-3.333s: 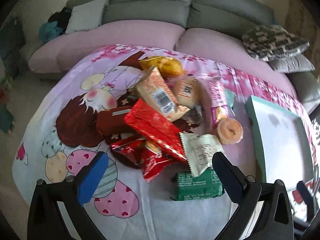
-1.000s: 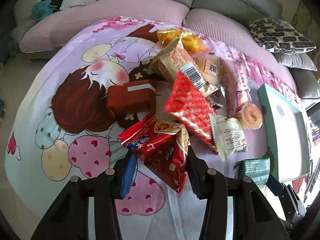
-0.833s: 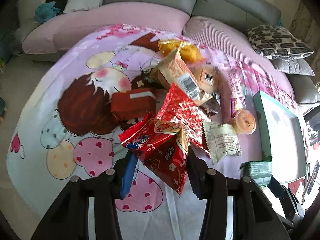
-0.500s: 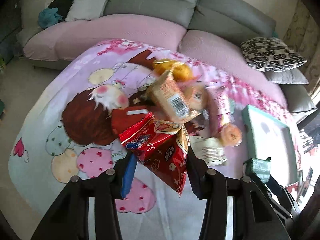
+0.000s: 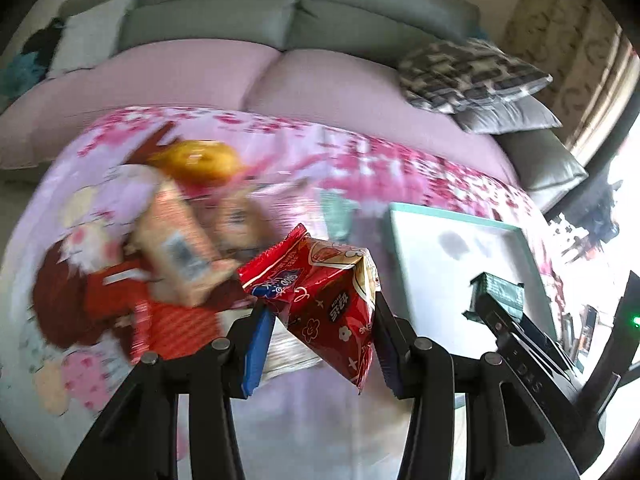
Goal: Organize snacks
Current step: 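Carry both snacks over the tray and open both tools to drop them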
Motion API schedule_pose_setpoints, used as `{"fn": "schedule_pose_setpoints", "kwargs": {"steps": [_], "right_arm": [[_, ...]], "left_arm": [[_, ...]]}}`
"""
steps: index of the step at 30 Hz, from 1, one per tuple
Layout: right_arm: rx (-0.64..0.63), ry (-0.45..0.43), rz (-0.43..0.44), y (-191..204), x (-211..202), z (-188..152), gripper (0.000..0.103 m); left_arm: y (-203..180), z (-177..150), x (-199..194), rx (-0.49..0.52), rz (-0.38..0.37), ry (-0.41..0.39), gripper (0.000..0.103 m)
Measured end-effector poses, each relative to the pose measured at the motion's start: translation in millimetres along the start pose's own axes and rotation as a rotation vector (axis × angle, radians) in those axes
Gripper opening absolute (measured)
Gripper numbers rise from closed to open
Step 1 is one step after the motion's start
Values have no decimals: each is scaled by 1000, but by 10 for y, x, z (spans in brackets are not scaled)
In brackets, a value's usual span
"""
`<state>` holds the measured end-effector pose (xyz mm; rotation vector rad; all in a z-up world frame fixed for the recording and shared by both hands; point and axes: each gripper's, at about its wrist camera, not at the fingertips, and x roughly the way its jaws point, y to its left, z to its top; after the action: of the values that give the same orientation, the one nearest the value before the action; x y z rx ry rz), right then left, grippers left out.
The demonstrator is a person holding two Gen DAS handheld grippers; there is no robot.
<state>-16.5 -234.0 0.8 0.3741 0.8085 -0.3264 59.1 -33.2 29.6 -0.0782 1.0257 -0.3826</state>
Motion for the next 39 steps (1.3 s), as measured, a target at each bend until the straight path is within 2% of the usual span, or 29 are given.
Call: {"fn": "schedule_pose_setpoints", "kwargs": {"steps": [3,6,13,21,33,34,37,39], "right_arm": [[46,-9,-41,-219,56,96,71],[80,-15,-83,-420,94,168,71],[148,-19,-147,-773,224,328,71],[178,-25,-169,-933,370,503,72],[184,8,-191,-1028,596,575,72],[180,12,-191,-1025,604,573,72],[169,14,-199,-1013,604,576,73],[166,16,-214,-1007,584,579,73]], "left_arm": [[-197,95,218,26,-28,20,49],[-329,195,421,18,-24,34,49],[-790,300,744,126,-62,16,49],[-1121,301,1111,205,-70,39,49],[-1239,326,1373,224,-81,66,49],[-1249,322,1378,231,-80,70,51],[-1268,320,1340,242,-83,73,73],[-1272,332,1285,246,-88,67,73]]}}
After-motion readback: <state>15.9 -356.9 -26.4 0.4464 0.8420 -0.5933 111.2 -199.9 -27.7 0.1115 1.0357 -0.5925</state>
